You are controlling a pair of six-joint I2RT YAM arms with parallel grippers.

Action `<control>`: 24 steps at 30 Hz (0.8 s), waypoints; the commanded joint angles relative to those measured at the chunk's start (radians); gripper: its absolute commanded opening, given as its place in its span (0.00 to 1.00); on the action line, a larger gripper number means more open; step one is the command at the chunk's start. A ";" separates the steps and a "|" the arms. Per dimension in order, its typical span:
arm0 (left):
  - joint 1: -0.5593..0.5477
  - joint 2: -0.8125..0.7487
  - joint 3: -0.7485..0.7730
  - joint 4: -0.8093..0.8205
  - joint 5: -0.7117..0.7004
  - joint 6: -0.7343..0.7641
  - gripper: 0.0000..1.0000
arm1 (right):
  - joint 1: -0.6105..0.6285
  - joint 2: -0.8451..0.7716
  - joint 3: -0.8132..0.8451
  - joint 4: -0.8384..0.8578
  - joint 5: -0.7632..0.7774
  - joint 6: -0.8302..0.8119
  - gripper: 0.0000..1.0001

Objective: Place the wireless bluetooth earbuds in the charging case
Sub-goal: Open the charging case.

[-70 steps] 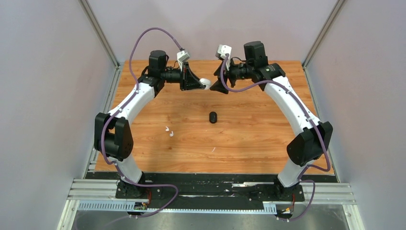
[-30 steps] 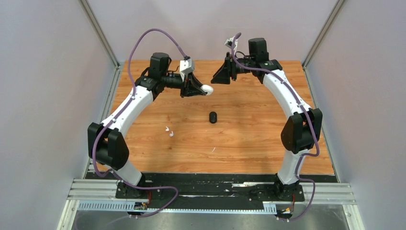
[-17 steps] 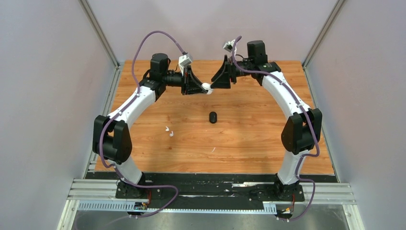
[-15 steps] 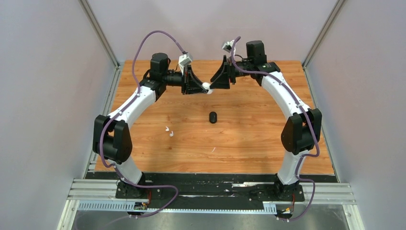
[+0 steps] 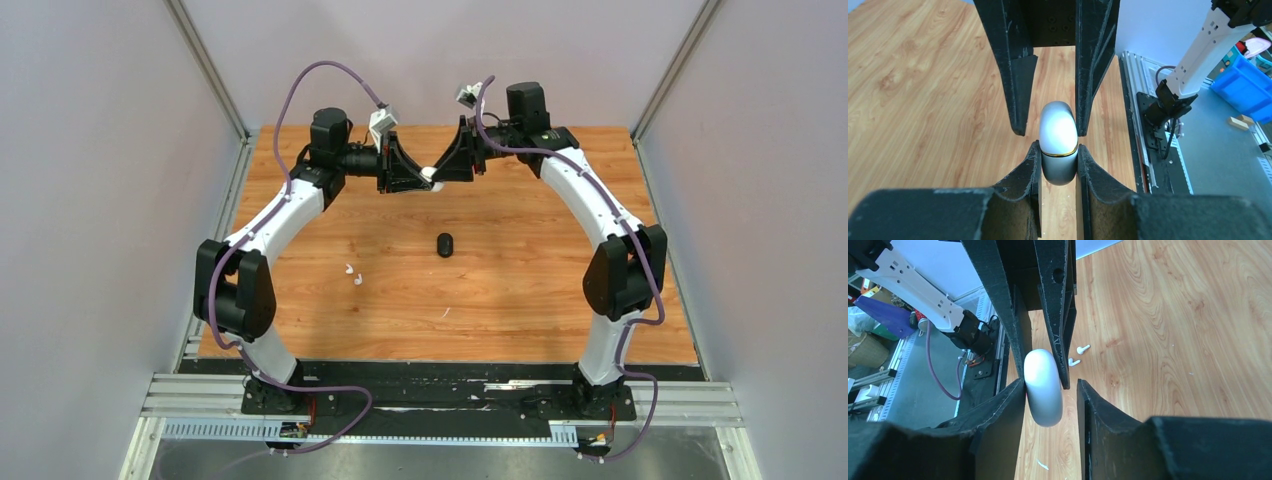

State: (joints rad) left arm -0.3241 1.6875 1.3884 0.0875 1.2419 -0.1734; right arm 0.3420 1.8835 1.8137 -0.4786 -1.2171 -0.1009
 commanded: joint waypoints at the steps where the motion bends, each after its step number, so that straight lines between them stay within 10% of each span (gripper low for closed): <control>1: -0.007 -0.013 0.017 0.028 0.056 -0.004 0.00 | -0.021 0.018 0.063 0.017 0.034 0.003 0.40; 24: -0.006 -0.003 0.025 0.041 0.063 -0.023 0.00 | -0.023 0.011 0.035 0.020 0.058 0.022 0.31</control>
State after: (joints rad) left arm -0.3218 1.6924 1.3884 0.0818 1.2583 -0.1791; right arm 0.3241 1.8942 1.8378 -0.4744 -1.1904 -0.0711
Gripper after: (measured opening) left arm 0.274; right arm 0.318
